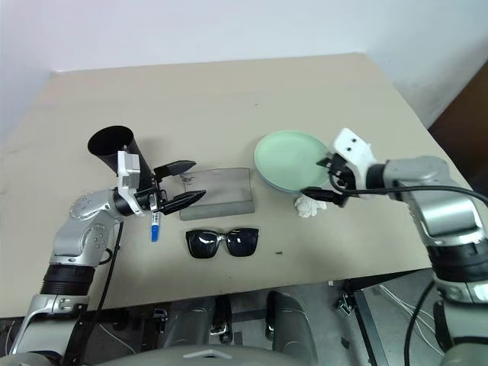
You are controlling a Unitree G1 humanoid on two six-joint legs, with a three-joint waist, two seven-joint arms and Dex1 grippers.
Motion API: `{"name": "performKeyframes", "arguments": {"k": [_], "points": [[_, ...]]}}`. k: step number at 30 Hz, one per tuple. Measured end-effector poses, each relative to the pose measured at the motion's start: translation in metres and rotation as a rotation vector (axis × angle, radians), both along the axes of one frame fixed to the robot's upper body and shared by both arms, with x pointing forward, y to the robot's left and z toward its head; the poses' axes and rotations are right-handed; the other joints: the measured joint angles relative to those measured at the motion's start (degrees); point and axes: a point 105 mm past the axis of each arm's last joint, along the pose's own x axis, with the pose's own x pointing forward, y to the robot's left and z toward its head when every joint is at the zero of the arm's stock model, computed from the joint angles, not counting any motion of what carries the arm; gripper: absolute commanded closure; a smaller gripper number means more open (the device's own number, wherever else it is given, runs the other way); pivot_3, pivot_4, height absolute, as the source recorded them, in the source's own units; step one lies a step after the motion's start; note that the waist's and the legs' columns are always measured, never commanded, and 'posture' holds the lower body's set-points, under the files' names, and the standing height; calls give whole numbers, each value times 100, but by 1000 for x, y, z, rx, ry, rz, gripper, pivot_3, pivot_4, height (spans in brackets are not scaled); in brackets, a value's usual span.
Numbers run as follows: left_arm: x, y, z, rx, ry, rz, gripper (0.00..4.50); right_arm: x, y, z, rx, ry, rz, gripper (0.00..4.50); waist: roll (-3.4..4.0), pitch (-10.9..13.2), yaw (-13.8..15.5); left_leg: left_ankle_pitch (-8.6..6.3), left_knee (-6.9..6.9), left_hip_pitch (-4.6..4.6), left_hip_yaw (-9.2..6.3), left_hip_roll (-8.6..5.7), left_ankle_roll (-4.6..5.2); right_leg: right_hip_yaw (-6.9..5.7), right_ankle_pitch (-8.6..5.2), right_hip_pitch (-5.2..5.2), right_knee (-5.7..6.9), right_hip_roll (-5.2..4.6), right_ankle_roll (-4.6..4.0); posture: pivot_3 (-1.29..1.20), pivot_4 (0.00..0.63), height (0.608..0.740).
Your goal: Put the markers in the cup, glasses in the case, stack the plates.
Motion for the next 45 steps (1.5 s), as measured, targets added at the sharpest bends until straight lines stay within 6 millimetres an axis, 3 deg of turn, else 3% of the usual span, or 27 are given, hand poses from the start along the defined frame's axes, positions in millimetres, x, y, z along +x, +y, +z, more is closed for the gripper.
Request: {"name": "performKeyframes", "arguments": {"k": [5,8,15,21,34,38,43,45], "points": [[0,1,-1,1,-3,-7,0,-20,-7,-10,35,63,-7,36,0,0,-10,0,0,5,-3,4,-1,0,-1,2,1,5,1,0,150,740],[0,1,-3,1,-1,-9,0,-22,-11,-18,35,91,-36,36,0,0,-11,-1,0,5,-3,2,-1,0,-1,3,-1,2,2,0,150,740],[1,1,-3,0,0,-15,0,-11,-2,-44,69,123,-90,36,0,0,-12,-1,-3,1,-2,1,-1,1,-1,1,-7,4,1,0,150,740],[1,1,-2,0,-5,-16,0,1,1,-52,69,115,-120,36,0,0,4,0,-4,-1,-3,1,-1,-1,0,1,-8,4,1,0,150,740],[3,1,-2,-1,0,-3,0,-4,4,-50,59,130,-70,4462,0,0,-1,0,-4,0,-3,1,0,0,-1,2,-8,4,1,0,150,740],[3,1,-2,-1,2,-3,0,-11,14,-32,127,110,-10,4462,0,1,0,-1,-4,0,-4,1,-1,0,-1,2,-9,4,1,0,150,740],[4,0,-2,6,-2,-4,0,-4,24,37,297,-62,47,4462,0,2,-15,-1,-4,3,-4,2,-1,0,0,3,-8,6,2,0,150,740],[4,0,-2,8,-3,-4,0,6,27,55,334,-122,34,4462,0,1,-16,-1,-4,3,-5,5,-1,0,0,2,-8,8,1,0,150,740]]}}
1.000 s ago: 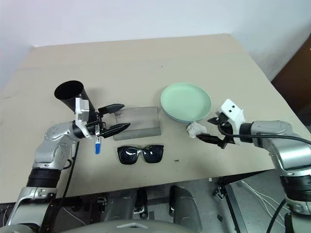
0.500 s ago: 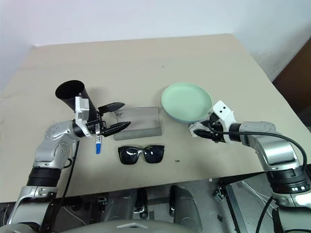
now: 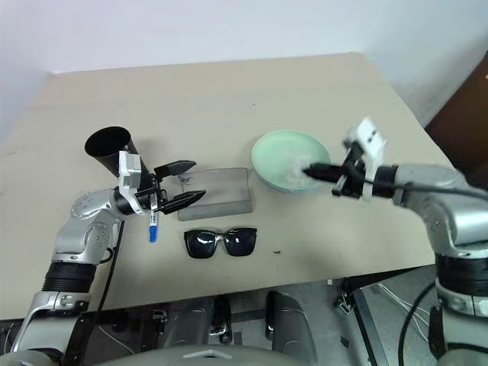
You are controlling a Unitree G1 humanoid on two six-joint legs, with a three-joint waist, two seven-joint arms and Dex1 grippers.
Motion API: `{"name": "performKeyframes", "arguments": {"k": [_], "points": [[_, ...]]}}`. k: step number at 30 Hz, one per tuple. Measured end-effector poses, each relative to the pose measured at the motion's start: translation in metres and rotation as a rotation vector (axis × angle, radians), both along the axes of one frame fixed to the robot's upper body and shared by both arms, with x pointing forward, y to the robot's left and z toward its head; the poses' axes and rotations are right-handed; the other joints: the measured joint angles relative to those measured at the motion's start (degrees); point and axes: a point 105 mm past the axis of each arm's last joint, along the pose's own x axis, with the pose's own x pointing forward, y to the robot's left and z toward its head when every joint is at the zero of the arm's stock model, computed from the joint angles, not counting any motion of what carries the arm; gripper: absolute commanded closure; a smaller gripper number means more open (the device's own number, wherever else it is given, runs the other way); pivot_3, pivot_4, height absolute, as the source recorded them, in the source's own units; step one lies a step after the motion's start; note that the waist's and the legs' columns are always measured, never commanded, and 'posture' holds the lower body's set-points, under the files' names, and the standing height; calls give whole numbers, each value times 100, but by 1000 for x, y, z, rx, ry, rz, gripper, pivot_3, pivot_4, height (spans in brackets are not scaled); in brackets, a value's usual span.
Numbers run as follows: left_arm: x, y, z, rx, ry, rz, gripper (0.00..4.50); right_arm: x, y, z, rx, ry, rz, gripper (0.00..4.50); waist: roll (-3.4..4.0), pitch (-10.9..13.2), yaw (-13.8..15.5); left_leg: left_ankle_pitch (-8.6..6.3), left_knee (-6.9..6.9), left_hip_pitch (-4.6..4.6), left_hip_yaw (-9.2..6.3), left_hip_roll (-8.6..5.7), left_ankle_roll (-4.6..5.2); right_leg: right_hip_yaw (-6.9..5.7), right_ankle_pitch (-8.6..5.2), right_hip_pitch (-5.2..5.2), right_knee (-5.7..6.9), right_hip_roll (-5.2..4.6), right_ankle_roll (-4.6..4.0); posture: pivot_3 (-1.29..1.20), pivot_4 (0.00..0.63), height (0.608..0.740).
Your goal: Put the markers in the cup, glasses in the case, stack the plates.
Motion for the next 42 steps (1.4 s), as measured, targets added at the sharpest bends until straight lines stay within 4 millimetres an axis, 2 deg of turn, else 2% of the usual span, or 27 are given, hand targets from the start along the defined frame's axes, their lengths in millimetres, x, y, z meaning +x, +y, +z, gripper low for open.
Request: {"name": "performKeyframes", "arguments": {"k": [3,7,8,10,13,21,25,28,33,35,40,42], "points": [[1,-1,0,2,-3,0,0,19,-5,2,-2,-8,-81,4462,1,0,7,0,-2,-3,2,-2,0,0,0,-2,-2,-3,-2,0,150,740],[1,0,1,4,-6,4,0,49,-16,-28,-79,51,-219,4462,1,0,-1,-1,-3,-16,7,-5,3,1,3,-9,-8,-7,-4,0,150,740],[1,0,1,4,-6,7,0,54,-15,-35,-85,72,-234,4298,1,0,-4,0,-4,-21,7,-5,4,1,6,-13,-7,-6,-8,0,150,740],[0,0,1,4,-7,12,0,60,-13,-45,-101,101,-238,3867,3,1,-9,4,-4,-28,8,-6,11,1,10,-20,-2,-5,-15,0,150,740],[-2,0,-1,6,-6,21,0,59,-7,-51,-121,109,-197,2859,3,1,-5,7,-4,-27,8,-6,17,0,13,-20,4,-5,-16,0,150,740],[-11,6,-2,37,-4,37,0,52,2,-46,-130,81,-103,74,4,2,-9,0,1,-15,8,-3,4,1,1,-14,10,-5,-1,0,150,740],[-12,15,2,43,-8,63,0,43,11,-37,-93,85,-33,27,4,2,-10,0,0,-16,8,-2,4,2,1,-16,9,-5,-1,0,150,740],[-12,25,4,59,-14,90,0,31,25,-30,-46,127,67,27,5,2,-16,0,0,-16,8,-2,4,3,2,-16,10,-5,-2,0,150,740],[-14,31,2,67,-5,105,0,13,54,-25,-9,272,252,27,6,3,-27,-1,0,-15,8,-1,3,4,4,-19,10,-8,-7,0,150,740],[-14,32,2,68,-5,105,0,7,68,-28,-27,317,323,27,5,3,-29,-1,0,-15,8,-1,3,4,4,-20,9,-7,-7,0,150,740],[-14,32,2,69,-6,104,0,-14,98,-55,-118,437,524,27,6,3,-22,-1,-1,-29,9,-4,3,3,6,-30,7,-12,-11,0,150,740],[-13,32,3,71,-9,104,0,-20,111,-58,-163,454,616,27,6,3,-28,-1,-1,-32,10,-5,3,3,12,-33,8,-12,-20,0,150,740]]}}
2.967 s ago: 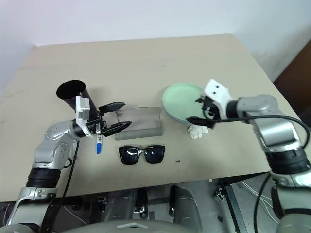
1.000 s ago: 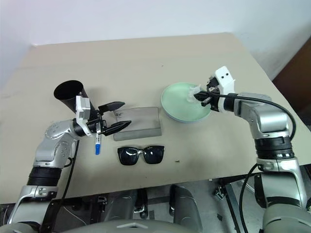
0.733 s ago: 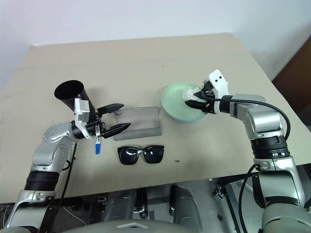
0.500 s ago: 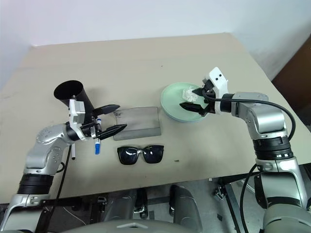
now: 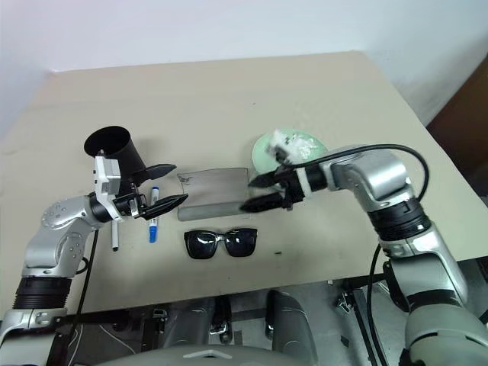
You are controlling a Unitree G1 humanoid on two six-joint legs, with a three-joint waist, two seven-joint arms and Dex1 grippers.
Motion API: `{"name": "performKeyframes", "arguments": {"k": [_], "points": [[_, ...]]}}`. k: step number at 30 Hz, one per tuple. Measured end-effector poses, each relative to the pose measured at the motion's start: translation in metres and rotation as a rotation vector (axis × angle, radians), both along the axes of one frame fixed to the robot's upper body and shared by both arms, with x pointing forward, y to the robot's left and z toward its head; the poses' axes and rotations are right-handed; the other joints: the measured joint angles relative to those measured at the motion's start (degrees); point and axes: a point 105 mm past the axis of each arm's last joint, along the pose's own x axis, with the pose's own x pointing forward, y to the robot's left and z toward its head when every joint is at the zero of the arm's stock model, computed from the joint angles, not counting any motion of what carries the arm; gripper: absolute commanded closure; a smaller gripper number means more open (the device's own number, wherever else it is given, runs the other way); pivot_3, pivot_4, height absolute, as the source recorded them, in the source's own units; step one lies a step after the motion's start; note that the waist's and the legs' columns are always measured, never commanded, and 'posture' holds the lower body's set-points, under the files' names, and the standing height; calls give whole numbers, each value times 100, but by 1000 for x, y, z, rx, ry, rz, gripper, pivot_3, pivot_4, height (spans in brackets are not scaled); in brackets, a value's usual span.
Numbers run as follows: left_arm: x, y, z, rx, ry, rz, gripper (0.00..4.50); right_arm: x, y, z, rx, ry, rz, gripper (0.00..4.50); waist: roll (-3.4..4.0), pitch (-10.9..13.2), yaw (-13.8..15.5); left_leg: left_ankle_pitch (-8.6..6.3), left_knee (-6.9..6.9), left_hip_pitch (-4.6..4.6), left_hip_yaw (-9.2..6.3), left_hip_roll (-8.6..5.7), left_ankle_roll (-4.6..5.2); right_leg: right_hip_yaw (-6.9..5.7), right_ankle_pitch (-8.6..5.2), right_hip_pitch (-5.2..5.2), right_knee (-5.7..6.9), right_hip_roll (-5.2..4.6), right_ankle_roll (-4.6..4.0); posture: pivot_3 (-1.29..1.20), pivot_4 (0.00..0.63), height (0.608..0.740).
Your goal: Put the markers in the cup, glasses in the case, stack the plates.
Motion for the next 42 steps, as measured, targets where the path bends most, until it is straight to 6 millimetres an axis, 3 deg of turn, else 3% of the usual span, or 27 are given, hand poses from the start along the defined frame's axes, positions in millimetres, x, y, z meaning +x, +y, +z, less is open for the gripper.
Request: {"name": "performKeyframes", "arguments": {"k": [5,9,17,21,31,36,42], "points": [[3,-1,6,6,-12,2,0,-15,24,-9,-48,-23,240,27,-1,0,6,0,0,1,0,1,0,-2,0,-2,10,2,0,0,150,740],[3,-1,6,9,-9,3,0,-12,32,-28,-105,7,287,27,-1,0,-4,0,7,0,6,-1,0,-2,1,-8,21,-2,-2,0,150,740],[3,-4,9,13,-20,2,0,-3,50,-44,-163,-1,348,27,-1,0,-14,4,8,1,10,0,-7,-2,2,-18,47,-3,-3,0,150,740],[2,-6,11,14,-34,-1,0,-4,48,-50,-209,-16,390,884,0,0,-22,4,8,1,11,0,-7,-1,1,-19,46,-4,-3,0,150,740],[2,-7,9,23,-29,-5,0,-9,49,-51,-243,-15,432,4361,-1,0,-112,5,8,3,11,2,-9,0,2,-19,50,-4,-3,0,150,740],[0,-15,10,27,-22,-23,0,-18,49,-43,-232,-7,456,4440,-1,0,-111,7,8,7,10,3,-12,4,3,-20,52,-5,-7,0,150,740],[0,-16,12,16,-5,-12,0,-18,35,-14,-181,-26,423,4440,-1,0,-96,6,7,4,10,2,-13,6,2,-25,49,-9,-9,0,150,740]]}}
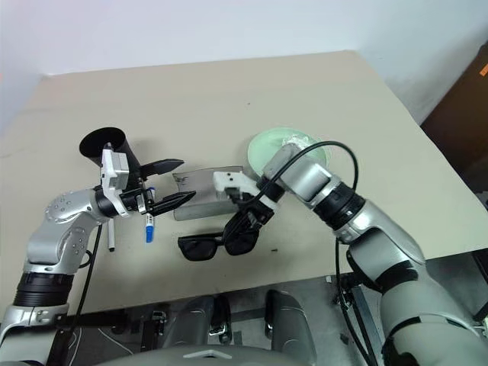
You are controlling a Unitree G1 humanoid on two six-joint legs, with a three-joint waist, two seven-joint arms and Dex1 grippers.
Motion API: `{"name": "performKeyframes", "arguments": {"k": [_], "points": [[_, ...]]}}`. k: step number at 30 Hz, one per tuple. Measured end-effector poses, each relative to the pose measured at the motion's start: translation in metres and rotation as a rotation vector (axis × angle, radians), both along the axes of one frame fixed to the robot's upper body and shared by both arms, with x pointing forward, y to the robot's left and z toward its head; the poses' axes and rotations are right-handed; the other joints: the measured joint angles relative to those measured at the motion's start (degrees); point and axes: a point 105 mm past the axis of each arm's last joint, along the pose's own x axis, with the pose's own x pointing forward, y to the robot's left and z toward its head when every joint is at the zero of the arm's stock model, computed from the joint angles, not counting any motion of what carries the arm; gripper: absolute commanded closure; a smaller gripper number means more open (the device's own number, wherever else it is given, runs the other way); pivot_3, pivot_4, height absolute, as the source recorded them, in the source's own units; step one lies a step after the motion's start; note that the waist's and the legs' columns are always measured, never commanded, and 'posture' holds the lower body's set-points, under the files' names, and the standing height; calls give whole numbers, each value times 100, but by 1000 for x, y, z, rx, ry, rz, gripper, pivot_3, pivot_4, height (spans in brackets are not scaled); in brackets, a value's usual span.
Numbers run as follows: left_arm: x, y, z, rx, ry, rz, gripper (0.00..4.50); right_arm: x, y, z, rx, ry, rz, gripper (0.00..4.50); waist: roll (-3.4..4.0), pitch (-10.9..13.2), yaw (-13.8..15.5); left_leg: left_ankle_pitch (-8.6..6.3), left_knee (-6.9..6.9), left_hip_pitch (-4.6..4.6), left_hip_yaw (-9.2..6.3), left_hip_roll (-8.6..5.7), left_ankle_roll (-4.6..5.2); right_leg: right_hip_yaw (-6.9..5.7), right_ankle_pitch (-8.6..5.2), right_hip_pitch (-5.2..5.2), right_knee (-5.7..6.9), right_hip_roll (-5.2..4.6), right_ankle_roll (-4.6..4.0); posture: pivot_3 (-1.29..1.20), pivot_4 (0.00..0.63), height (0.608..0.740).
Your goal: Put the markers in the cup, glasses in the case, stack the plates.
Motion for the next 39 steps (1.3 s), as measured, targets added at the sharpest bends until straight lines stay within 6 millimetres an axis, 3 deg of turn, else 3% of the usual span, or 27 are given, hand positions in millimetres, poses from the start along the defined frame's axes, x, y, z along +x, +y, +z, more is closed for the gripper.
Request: {"name": "performKeyframes", "arguments": {"k": [6,10,23,27,34,39], "points": [[-2,3,5,-9,-1,18,0,18,5,42,78,-80,-11,4440,0,0,-22,1,-8,0,2,1,-1,-2,0,-7,2,6,-2,0,150,740],[-5,18,1,-9,13,76,0,40,4,54,94,-125,-52,4440,0,1,-23,1,-8,-1,5,1,-1,-2,-1,-8,1,3,-3,0,150,740],[-23,60,-6,-2,26,218,0,53,11,35,61,-190,30,4440,2,3,-42,0,-13,-16,6,2,-2,-1,0,-22,-2,-1,-4,0,150,740],[-33,74,1,25,8,265,0,57,12,31,60,-183,25,4440,5,5,-40,0,-15,-20,6,2,-3,-1,0,-28,-2,-2,-5,0,150,740],[-42,78,4,46,13,291,0,61,33,44,112,-229,65,4440,8,7,-33,-1,-22,-23,6,2,-3,-1,-1,-33,-8,-2,-5,0,150,740],[-48,72,6,72,16,287,0,67,39,35,105,-225,51,4440,8,7,-37,-1,-25,-40,9,1,-4,0,0,-46,-9,-3,-5,0,150,740]]}}
